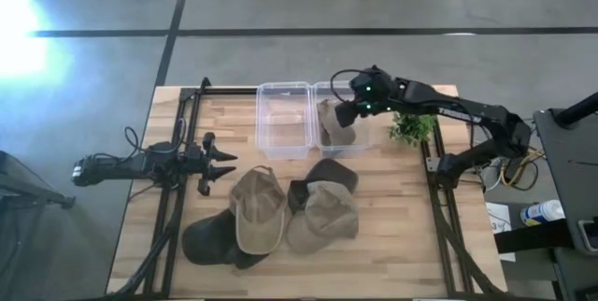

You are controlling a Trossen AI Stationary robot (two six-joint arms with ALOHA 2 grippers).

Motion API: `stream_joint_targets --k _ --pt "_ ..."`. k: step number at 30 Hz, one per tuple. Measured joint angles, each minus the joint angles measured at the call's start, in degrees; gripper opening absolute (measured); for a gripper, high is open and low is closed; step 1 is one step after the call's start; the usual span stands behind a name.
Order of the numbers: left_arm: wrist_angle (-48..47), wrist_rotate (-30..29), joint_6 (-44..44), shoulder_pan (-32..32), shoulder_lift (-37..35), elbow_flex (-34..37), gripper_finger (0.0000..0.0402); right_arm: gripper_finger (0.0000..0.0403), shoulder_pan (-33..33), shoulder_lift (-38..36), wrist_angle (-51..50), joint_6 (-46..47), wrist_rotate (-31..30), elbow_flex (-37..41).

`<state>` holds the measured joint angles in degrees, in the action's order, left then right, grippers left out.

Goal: Pick & Place hat
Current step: Put the right brown cap into the right transparent bin

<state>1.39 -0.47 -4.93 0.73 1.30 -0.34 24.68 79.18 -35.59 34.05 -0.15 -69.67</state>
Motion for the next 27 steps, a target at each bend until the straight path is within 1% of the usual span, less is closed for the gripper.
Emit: stream_joint_targets --k 3,6,9,11,13,16,17,18,21,23,25,27 --pt "0.0 0.0 0.0 0.0 0.1 0.0 0.0142 0.0188 -2.4 -1.3 -5.5 -7.1 -1.2 -3.4" --pt "0.0 0.0 0.0 0.0 0.1 0.0 0.0142 0.0195 -6.2 -1.6 -13.4 -13.9 -3.5 -6.6" --pt "0.0 0.0 0.0 0.0 0.2 0.0 0.0142 0.0194 -11.6 -1.4 -19.5 -16.8 -3.9 -8.2" --pt "0.0 0.0 0.0 0.0 0.2 0.0 0.0142 0.0191 -15.7 -1.4 -21.8 -15.7 -3.9 -8.2" --pt "0.1 -0.5 0.2 0.0 0.2 0.0 0.0142 0.0188 -20.2 -1.2 -21.4 -12.0 -3.8 -7.7" --pt "2.9 -4.5 0.0 0.0 0.2 0.0 0.0142 0.0184 -26.2 -1.0 -20.9 -4.8 -2.5 -6.7" --pt "4.2 -4.8 -2.0 0.0 0.2 0.0 0.0142 0.0182 -27.9 -0.8 -20.3 -1.8 -1.5 -6.4" --pt "6.1 -4.8 -6.3 0.0 0.2 0.0 0.0142 0.0181 -29.3 -0.5 -19.8 1.1 -0.7 -5.9" --pt "14.3 -4.0 -26.3 -0.1 0.2 0.0 0.0142 0.018 -32.8 1.4 -17.7 9.3 0.2 -4.6" --pt "20.3 -4.1 -37.5 -0.1 0.2 0.0 0.0142 0.018 -34.3 3.1 -16.1 13.4 0.2 -4.1" --pt "25.0 -4.0 -44.9 -0.1 0.2 0.0 0.0142 0.018 -34.9 5.5 -14.7 16.4 1.0 -3.6" --pt "28.7 -4.0 -47.5 -0.1 0.4 0.0 0.0142 0.018 -35.4 8.5 -14.5 18.3 2.3 -3.2"
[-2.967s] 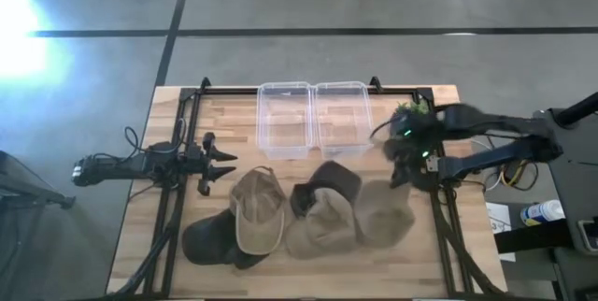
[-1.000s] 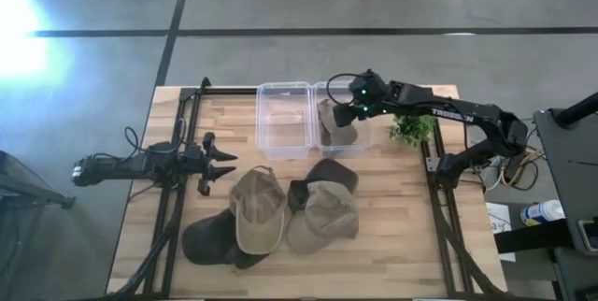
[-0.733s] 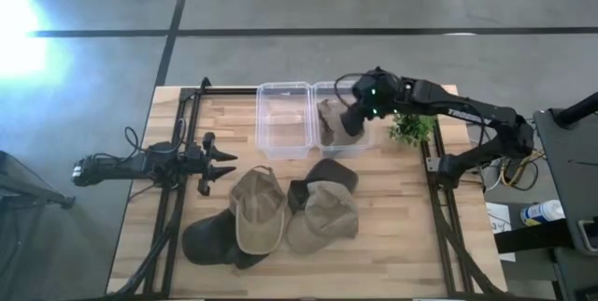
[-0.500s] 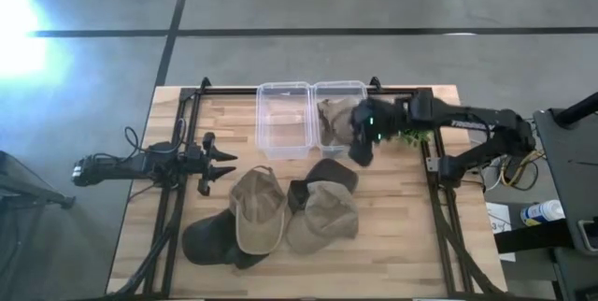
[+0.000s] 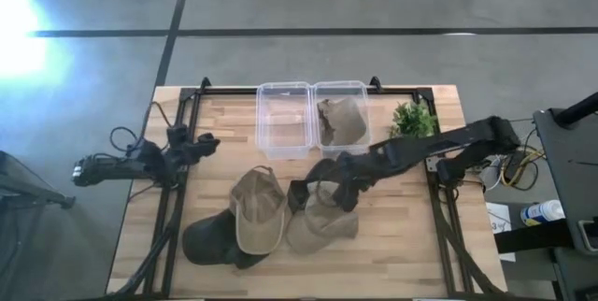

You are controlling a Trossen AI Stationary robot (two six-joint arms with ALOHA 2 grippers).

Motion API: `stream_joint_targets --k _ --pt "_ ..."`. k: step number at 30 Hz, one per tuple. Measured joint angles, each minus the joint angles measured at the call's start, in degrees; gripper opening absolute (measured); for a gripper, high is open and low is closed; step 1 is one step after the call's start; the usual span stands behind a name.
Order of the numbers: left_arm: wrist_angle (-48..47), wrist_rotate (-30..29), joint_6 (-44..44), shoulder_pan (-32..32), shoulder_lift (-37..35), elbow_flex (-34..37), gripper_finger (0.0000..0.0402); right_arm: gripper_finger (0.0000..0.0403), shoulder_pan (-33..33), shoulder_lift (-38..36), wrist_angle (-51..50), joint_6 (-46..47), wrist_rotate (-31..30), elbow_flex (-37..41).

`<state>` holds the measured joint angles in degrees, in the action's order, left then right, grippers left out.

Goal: Pick & Place hat
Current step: Put the right brown cap into the right transparent bin

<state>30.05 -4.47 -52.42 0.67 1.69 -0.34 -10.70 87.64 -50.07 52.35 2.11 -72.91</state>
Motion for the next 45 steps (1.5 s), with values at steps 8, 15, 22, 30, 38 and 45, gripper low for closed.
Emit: stream_joint_targets --k 8,15,22,30,38,45 --pt "4.7 0.1 -4.8 0.0 0.4 0.0 0.0142 0.0178 -1.8 7.9 -0.1 1.4 2.5 0.1" --pt "-10.8 -0.3 -9.4 -1.2 10.0 -6.8 0.0142 0.0178 -1.8 11.0 0.2 1.9 2.5 3.3" --pt "-23.6 2.4 1.7 -10.2 33.0 -23.7 0.0142 0.0178 -1.7 11.2 8.3 10.6 3.0 13.3" --pt "-33.2 -4.6 13.9 -22.8 59.6 -36.7 0.0142 0.0178 -1.8 9.5 17.0 18.3 2.7 22.5" --pt "-37.0 -17.8 25.8 -29.8 79.0 -50.5 0.0142 0.0178 -1.8 8.6 19.4 18.2 2.1 24.0" --pt "-43.6 -25.6 44.3 -32.8 92.2 -61.8 0.0142 0.0178 -1.8 7.5 19.9 17.6 0.7 24.2"
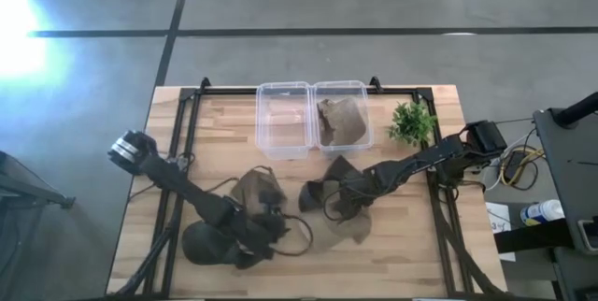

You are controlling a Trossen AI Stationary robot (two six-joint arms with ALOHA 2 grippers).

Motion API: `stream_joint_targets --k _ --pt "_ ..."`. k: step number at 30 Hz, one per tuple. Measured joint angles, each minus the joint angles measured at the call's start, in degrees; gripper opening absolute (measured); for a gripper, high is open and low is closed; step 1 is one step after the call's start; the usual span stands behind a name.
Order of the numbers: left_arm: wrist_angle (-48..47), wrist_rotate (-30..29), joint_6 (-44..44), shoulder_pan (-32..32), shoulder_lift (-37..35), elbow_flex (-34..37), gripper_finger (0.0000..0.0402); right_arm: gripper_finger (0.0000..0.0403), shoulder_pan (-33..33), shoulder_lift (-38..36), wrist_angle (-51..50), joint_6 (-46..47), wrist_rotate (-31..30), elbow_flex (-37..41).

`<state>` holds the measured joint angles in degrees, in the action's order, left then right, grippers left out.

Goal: Pick & Place hat
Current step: Put the right brown cap into the right transparent bin

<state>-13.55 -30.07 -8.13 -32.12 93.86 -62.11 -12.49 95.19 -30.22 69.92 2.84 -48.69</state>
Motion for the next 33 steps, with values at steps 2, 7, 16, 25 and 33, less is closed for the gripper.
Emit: stream_joint_targets --k 2,7,16,25,33 --pt "-1.0 -1.6 4.7 -0.4 2.7 -2.7 0.0142 0.0178 0.0 0.0 0.0 -0.1 -0.1 0.0" --pt "-2.7 -10.6 11.0 -0.7 9.5 -7.0 0.0142 0.0178 0.0 -0.2 0.5 -0.9 0.2 0.1" --pt "-1.4 -7.5 12.3 -0.8 14.5 -9.8 0.0142 0.0178 0.0 -0.2 0.9 -2.7 0.4 0.1" --pt "0.1 -6.9 16.0 -3.7 14.8 -12.3 0.0142 0.0178 0.1 -0.2 0.9 -3.5 0.5 0.1" --pt "3.9 -7.0 18.8 -2.9 18.4 -11.9 0.0142 0.0178 0.1 -0.2 2.0 -4.4 0.8 0.1"
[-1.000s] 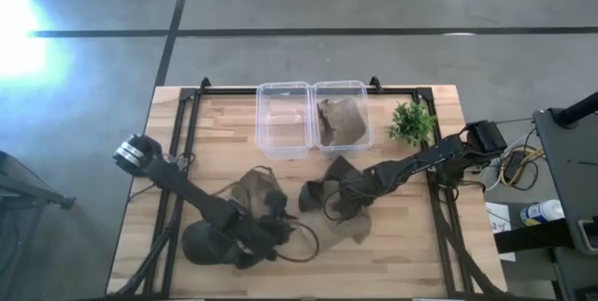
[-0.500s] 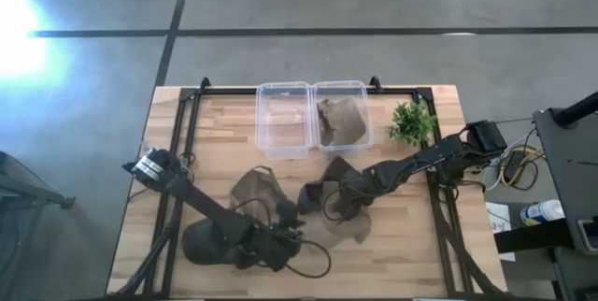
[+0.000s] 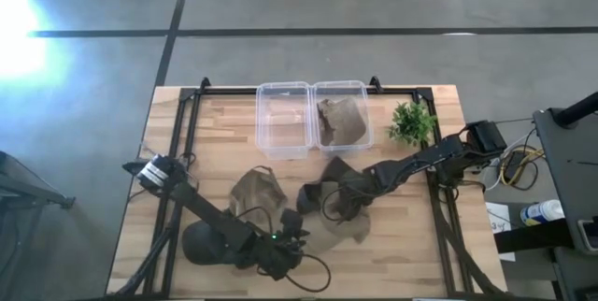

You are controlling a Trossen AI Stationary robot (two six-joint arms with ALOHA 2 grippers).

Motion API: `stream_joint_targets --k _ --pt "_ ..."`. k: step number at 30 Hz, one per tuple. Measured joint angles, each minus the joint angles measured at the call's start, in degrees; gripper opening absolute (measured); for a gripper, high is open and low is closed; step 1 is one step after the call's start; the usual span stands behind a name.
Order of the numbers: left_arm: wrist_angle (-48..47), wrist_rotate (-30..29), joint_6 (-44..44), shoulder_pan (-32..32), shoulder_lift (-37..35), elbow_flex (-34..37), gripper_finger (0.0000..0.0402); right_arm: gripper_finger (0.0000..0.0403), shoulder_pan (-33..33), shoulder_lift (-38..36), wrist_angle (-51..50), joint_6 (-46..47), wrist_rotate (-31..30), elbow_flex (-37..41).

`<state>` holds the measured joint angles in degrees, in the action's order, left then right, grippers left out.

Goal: Pick & Place hat
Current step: Put the right brown cap into the right transparent bin

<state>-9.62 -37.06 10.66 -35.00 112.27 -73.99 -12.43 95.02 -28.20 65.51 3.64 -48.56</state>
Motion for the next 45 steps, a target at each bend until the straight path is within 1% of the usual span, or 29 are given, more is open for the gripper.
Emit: stream_joint_targets --k 2,3,7,9,12,14,19,20,23,27,32,34,38,40,42,45 --pt "2.4 -1.4 3.7 0.5 1.6 0.0 0.0142 0.0178 0.0 0.0 0.6 -0.3 0.6 0.0" --pt "3.6 -3.0 5.6 0.6 2.4 0.0 0.0142 0.0178 0.0 0.0 0.6 -0.5 0.8 0.0" --pt "8.1 -16.0 12.3 0.9 4.5 -1.6 0.0142 0.0178 0.0 0.0 0.6 -1.4 1.9 0.0" --pt "8.1 -19.6 14.4 1.1 4.6 -3.4 0.0141 0.0178 0.0 0.0 0.7 -2.0 2.5 0.0" --pt "7.2 -19.0 15.7 1.3 4.1 -6.4 0.0126 0.0178 -0.1 -0.2 0.7 -3.0 2.7 -0.2" --pt "5.8 -18.0 15.7 1.5 3.7 -8.5 0.0105 0.0178 -0.1 -0.9 0.5 -3.9 2.6 -0.3" --pt "-2.1 -15.1 13.1 2.3 3.2 -11.8 0.002 0.0178 -0.1 -5.7 0.5 -4.3 -0.9 -0.6" --pt "-3.5 -14.2 12.3 2.5 3.2 -12.3 0.0013 0.0178 -0.1 -7.0 0.1 -4.4 -1.7 -0.6" --pt "-7.2 -13.1 9.7 3.0 3.1 -14.6 0.0012 0.0178 -0.1 -11.8 -1.4 -4.7 -4.6 -0.6" --pt "-17.4 -12.9 1.8 3.4 2.4 -20.6 0.001 0.0178 -0.1 -20.4 -5.2 -6.9 -10.6 -0.6" --pt "-26.7 -13.1 -13.9 4.4 0.0 -28.4 0.0008 0.0178 -1.6 -32.7 -9.1 -9.4 -18.7 -0.6" --pt "-29.1 -12.7 -22.4 5.1 -1.0 -31.0 0.0008 0.0178 -2.8 -37.0 -9.4 -10.9 -21.3 -0.6" --pt "-35.0 -9.7 -46.3 7.6 -3.7 -35.3 0.0007 0.0178 -6.2 -45.5 -8.4 -16.8 -23.8 -1.1" --pt "-37.1 -9.7 -54.9 9.0 -4.9 -37.1 0.0007 0.0178 -8.2 -48.7 -8.6 -19.2 -25.4 -1.8" --pt "-37.4 -10.5 -58.2 10.2 -5.7 -39.0 0.0008 0.0178 -10.0 -51.0 -9.2 -20.8 -28.4 -2.9" --pt "-37.6 -14.9 -58.8 11.4 -6.8 -43.4 0.0009 0.0178 -11.9 -53.2 -11.8 -22.9 -33.8 -4.9"
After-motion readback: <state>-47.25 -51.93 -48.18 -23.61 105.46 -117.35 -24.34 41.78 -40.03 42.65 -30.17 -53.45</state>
